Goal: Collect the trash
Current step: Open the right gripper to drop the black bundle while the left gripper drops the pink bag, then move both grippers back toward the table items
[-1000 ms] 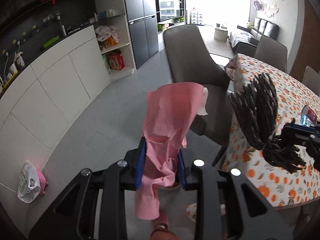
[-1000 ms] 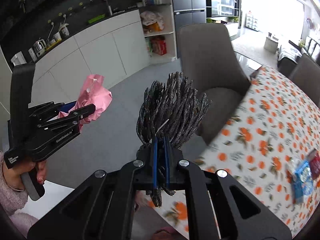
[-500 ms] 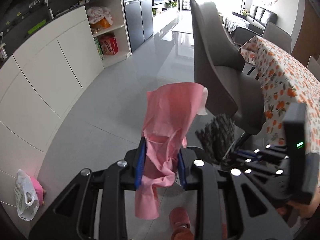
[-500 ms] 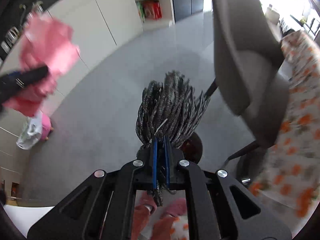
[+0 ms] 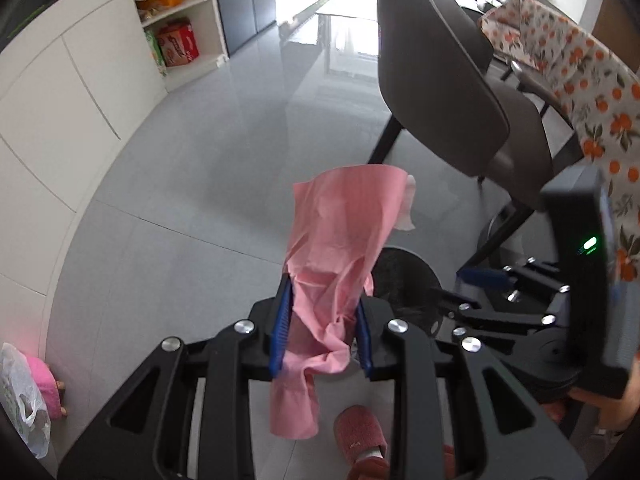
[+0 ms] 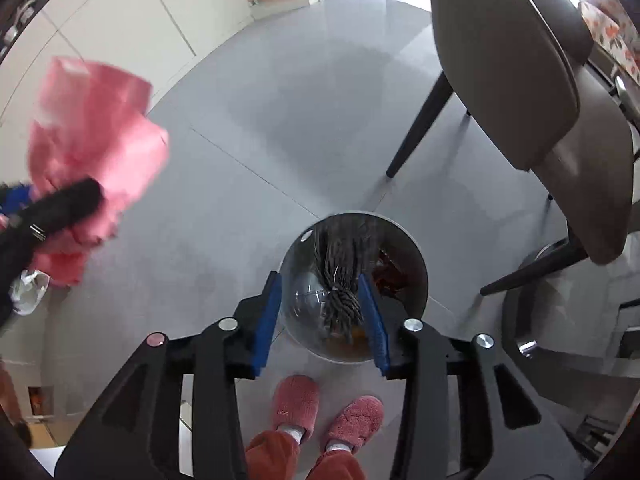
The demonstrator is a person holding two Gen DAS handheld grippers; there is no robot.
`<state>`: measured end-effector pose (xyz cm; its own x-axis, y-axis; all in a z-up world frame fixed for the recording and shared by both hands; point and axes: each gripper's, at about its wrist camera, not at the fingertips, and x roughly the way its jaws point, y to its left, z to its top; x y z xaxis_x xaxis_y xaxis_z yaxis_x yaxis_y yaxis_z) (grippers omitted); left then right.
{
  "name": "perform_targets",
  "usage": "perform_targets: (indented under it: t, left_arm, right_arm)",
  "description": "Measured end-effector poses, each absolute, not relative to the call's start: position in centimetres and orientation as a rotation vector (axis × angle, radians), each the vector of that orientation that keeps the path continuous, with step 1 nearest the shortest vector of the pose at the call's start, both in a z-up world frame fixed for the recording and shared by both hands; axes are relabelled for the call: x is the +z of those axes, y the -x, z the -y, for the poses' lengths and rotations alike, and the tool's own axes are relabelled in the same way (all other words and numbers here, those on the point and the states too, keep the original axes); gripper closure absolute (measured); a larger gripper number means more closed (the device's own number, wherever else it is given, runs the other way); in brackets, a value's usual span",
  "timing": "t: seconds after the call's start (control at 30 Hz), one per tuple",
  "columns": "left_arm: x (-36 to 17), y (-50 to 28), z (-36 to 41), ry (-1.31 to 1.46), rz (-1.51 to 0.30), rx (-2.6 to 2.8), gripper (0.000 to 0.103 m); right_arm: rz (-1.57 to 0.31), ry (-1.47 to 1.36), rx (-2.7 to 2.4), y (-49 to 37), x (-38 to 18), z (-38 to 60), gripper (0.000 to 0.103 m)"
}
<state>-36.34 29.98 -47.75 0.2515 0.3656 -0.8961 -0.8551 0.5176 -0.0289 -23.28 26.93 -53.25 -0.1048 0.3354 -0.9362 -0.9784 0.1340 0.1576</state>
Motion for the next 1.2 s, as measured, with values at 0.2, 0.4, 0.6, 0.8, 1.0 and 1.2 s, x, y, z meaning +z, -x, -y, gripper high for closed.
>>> perform_targets:
  t: [0.2, 0.4, 0.6, 0.8, 1.0, 1.2]
  left_arm:
    - [-49.7, 34.2, -29.7, 0.599, -1.012, 0.842, 0.075]
    - [-52.4, 30.8, -28.8, 0.582, -1.048, 0.757, 0.073]
    - [-55.9, 28.2, -28.1, 0.564, -1.114, 0.698, 0.056]
    - [-55.5, 27.0, -28.0, 0.543, -1.135, 0.684, 0.047]
    - [-50.4, 26.5, -27.5, 0.481, -1.123, 0.687, 0.037]
    - [-41.4, 27.0, -26.9, 0.440, -1.096, 0.717, 0.030]
  right_arm:
    - [-1.092, 0.714, 1.239, 21.7, -50.0, -24.9, 0.064]
    - [-0.978, 0.690, 1.177, 21.1, -46.2, -21.2, 0.057]
    - [-0.924, 0.682, 1.133, 20.2, -43.7, -18.5, 0.057]
    - [-0.915, 0.653, 1.113, 18.5, -42.3, -17.6, 0.057]
    - [-0.929, 0.613, 1.126, 18.1, -39.2, -16.8, 0.057]
    - [-0.916, 0.581, 1.123, 17.8, -33.4, -15.4, 0.050]
